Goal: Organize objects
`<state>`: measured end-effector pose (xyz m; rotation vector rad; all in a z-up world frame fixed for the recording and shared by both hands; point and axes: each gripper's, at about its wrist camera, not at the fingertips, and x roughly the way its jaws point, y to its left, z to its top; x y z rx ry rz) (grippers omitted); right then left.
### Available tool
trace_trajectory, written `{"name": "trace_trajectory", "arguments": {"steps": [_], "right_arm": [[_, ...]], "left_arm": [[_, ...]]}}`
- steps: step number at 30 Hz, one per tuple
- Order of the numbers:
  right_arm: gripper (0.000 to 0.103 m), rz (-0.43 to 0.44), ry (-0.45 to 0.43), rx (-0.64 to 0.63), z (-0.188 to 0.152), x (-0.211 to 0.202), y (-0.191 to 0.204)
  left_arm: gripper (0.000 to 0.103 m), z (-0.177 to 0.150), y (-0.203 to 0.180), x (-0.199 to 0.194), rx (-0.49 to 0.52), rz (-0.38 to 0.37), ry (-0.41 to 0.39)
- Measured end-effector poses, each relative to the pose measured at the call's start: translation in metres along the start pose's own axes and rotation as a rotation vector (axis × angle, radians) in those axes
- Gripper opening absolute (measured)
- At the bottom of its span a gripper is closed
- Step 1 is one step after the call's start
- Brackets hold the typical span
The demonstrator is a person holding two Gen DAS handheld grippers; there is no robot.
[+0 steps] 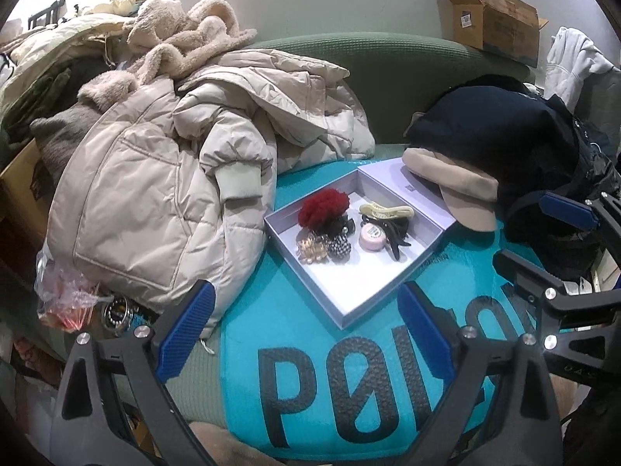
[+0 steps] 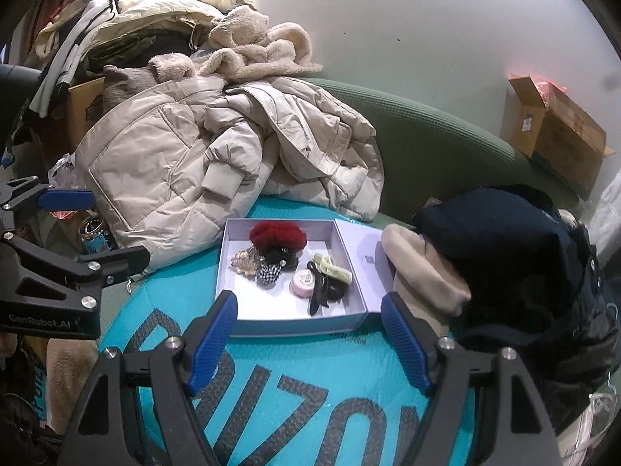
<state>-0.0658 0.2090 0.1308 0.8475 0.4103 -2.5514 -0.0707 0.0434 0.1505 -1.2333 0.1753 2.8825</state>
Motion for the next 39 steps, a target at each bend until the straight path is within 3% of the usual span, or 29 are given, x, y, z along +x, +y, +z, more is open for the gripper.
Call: {"name": "trace_trajectory", "arguments": {"steps": [16, 27, 39], "right_arm": [[0.077, 0.004, 0.057, 0.023, -0.04, -0.004, 0.014], [0.077, -0.005, 0.068, 0.014, -0.046, -0.007, 0.018], [0.077, -0.001, 0.078, 0.011, -0.049, -0.005, 0.02]], "left_arm": [[0.095, -0.051, 0.004, -0.007, -0.028, -0.016, 0.02], [0.095, -0.064, 0.004, 0.003, -0.043, -0.041, 0.061], [0.095, -0.068, 0.009, 0.006, -0.051, -0.018, 0.074]]}}
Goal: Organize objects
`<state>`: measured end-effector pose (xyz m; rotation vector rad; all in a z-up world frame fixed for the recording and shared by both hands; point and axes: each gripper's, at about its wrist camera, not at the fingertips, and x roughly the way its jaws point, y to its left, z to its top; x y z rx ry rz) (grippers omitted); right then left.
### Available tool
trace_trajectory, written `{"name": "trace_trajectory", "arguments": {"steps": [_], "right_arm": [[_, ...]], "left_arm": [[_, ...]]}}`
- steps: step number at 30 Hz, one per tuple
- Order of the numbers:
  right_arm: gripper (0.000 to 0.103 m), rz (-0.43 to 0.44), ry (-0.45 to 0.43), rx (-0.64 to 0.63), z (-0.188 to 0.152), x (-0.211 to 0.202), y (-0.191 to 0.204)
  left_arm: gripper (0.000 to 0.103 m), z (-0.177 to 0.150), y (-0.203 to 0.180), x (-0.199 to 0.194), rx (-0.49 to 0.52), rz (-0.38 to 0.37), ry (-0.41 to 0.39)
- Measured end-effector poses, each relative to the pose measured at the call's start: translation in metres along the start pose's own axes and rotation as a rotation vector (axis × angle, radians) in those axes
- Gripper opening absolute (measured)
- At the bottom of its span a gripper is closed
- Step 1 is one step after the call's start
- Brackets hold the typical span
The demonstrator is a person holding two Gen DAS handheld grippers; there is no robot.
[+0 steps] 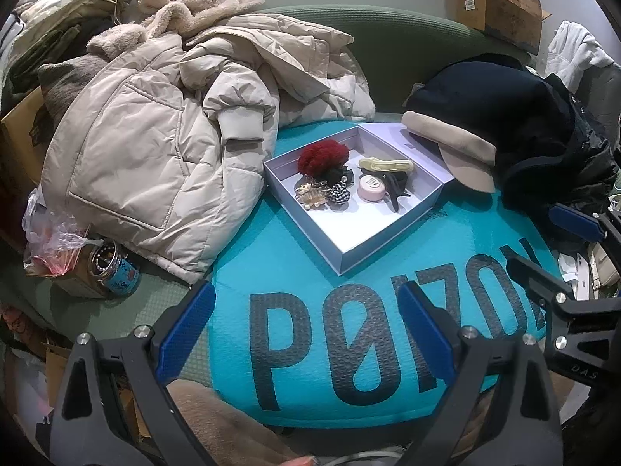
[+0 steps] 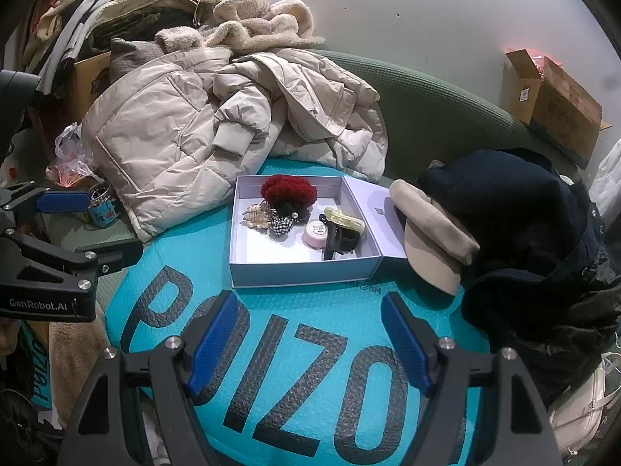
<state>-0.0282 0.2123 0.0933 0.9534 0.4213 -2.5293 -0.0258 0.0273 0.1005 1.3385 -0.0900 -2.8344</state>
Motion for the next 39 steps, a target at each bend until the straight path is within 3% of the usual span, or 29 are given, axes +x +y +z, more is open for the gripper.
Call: {"name": "trace_trajectory", "arguments": {"steps": [39], "right_arm": [[0.077, -0.006, 0.014, 0.025, -0.007, -0.001, -0.002]], "left_arm": [[0.095, -0.005, -0.008, -0.01, 0.026, -0.007, 0.012]]}}
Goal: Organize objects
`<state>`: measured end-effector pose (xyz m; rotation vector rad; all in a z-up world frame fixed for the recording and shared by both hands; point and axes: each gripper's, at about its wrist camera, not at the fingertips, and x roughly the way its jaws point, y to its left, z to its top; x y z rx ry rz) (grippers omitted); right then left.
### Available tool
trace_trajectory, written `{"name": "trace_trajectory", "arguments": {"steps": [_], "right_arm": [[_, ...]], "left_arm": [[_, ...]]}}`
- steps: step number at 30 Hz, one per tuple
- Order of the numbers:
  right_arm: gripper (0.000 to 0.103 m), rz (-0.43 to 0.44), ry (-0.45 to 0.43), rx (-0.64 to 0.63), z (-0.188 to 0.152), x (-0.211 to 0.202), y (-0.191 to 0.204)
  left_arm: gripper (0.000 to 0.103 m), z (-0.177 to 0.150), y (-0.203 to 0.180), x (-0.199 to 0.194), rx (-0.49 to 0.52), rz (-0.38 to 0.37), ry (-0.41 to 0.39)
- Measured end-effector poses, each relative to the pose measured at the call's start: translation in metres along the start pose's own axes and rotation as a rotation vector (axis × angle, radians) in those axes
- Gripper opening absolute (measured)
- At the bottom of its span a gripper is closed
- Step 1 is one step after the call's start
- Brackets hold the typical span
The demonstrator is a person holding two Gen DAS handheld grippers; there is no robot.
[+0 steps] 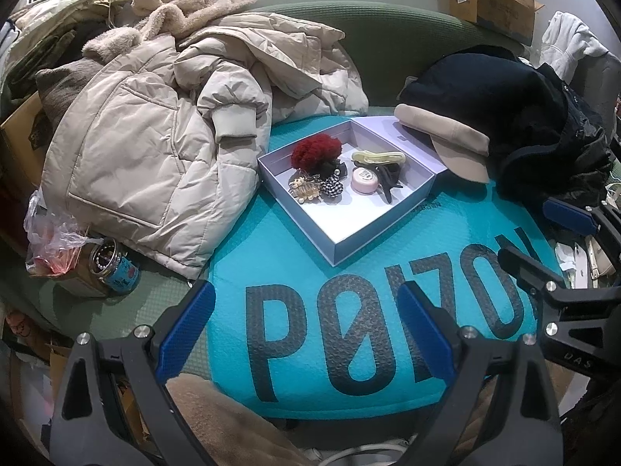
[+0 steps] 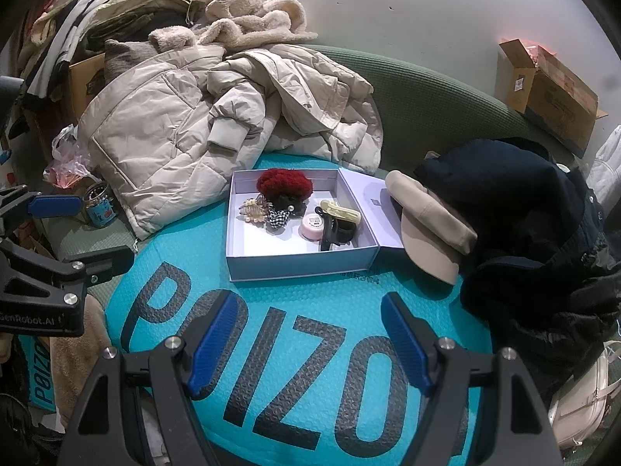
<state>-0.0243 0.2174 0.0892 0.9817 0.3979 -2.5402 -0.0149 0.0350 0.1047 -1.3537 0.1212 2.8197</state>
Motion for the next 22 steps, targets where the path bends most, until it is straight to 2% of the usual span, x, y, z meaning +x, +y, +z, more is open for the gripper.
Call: {"name": "trace_trajectory", "arguments": {"steps": [22], "right_arm": [[0.077, 0.007, 0.039, 0.032, -0.01, 0.009, -0.005]], "left_arm": [[0.095, -0.007, -0.006, 0.018, -0.005, -0.027, 0.043]]}}
